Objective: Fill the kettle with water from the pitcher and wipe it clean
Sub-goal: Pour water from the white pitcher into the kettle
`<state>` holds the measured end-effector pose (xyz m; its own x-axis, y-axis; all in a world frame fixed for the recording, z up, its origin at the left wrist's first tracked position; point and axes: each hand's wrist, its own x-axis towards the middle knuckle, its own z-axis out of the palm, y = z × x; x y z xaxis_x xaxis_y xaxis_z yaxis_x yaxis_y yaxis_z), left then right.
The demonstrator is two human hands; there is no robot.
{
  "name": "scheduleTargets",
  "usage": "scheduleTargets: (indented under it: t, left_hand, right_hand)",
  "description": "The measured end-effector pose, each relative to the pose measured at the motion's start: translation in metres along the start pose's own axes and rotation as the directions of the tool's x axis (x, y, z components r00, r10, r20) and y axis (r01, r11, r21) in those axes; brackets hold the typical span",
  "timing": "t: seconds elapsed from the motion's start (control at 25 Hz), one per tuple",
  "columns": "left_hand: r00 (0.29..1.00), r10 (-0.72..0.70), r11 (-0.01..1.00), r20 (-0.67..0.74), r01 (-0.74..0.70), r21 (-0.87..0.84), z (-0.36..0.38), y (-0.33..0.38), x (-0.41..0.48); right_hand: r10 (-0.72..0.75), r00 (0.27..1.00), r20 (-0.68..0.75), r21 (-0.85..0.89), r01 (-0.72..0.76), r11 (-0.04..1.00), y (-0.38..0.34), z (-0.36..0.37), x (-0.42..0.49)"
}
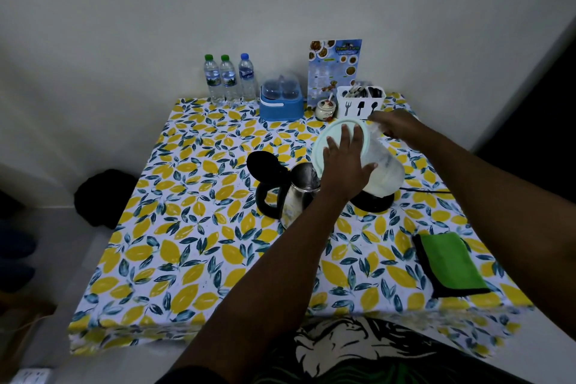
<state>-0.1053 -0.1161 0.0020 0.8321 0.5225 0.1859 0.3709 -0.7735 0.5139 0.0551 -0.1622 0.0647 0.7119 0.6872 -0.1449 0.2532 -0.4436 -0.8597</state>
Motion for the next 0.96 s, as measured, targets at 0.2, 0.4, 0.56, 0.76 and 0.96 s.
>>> scheduleTargets:
  t: [0.2, 0.4, 0.56, 0.76, 0.96]
  left_hand:
    - [1.0, 0.012, 1.0, 0.004, -0.011, -0.014, -0.002, -0.002, 0.001]
    - [1.0, 0.026, 1.0, 0.007, -0.026, -0.014, -0.003, -0.007, 0.004]
    - [0.999, 0.032, 0.999, 0.004, -0.032, -0.026, -0.007, -0.007, 0.006]
    - [0.999, 0.04, 0.999, 0.007, -0.04, -0.004, -0.008, -0.009, 0.006]
    - [0.998, 0.057, 0.995, 0.041, -0.06, 0.08, -0.007, -0.01, 0.007]
  right_hand:
    - [0.009, 1.0, -0.017, -0.007, -0.009, 1.0, -0.004, 0.001, -0.004]
    - [0.003, 1.0, -0.022, 0.031, -0.002, 1.0, -0.005, 0.002, -0.002]
    - [0.016, 0.999, -0.042, 0.025, -0.015, 1.0, -0.011, 0.003, -0.002]
    - [0.019, 0.999, -0.044, 0.026, -0.017, 0.999, -0.01, 0.002, -0.001]
    - [0.022, 0.999, -0.027, 0.082, -0.019, 0.996, 0.005, 0.002, 0.0]
